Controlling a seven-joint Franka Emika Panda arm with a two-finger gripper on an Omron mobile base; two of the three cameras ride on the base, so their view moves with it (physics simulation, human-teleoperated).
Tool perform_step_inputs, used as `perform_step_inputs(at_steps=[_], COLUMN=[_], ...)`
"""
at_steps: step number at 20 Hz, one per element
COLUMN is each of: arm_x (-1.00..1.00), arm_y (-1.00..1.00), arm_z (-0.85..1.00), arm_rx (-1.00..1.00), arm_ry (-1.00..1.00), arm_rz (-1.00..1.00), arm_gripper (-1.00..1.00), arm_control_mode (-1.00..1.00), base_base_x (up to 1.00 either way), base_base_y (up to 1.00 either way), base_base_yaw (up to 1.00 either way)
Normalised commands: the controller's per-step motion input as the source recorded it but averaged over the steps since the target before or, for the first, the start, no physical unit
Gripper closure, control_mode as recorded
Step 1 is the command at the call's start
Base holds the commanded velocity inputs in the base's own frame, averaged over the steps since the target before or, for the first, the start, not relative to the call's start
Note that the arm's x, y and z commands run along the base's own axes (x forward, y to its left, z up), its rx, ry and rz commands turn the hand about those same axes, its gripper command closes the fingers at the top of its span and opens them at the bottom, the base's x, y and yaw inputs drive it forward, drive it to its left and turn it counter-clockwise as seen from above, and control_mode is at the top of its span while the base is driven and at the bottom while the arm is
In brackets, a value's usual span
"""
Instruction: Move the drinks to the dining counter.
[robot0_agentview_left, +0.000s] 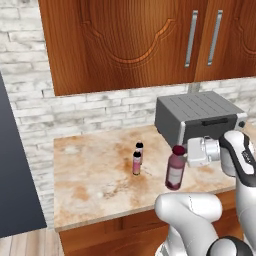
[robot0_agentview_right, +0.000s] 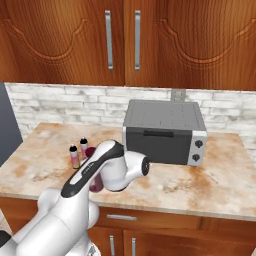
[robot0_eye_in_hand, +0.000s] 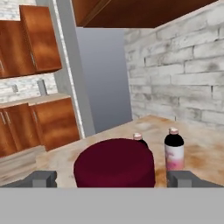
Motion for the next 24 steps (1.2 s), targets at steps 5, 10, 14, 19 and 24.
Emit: perform_step_inputs(at_steps=[5, 10, 14, 19, 24], arm_x=[-0.1, 0.0, -0.12, -0.44, -0.91], arm_y=[0.18, 0.01, 0.0, -0.23, -0.09], arm_z=[0.0, 0.0, 0.12, 0.8, 0.84], arm_rx=[0.0, 0.0, 0.0, 0.02, 0.04], arm_ry=[0.0, 0.0, -0.02, -0.15, -0.24], arm_rz=[0.0, 0.0, 0.0, 0.0, 0.0], arm_gripper=[1.0, 1.0, 1.0, 1.0, 1.0], arm_control_mode=[-1.0, -1.0, -1.0, -1.0, -1.0], base_base_x=[0.0, 0.0, 0.0, 0.0, 0.0], base_base_y=[0.0, 0.0, 0.0, 0.0, 0.0], base_base_yaw=[0.0, 0.0, 0.0, 0.0, 0.0])
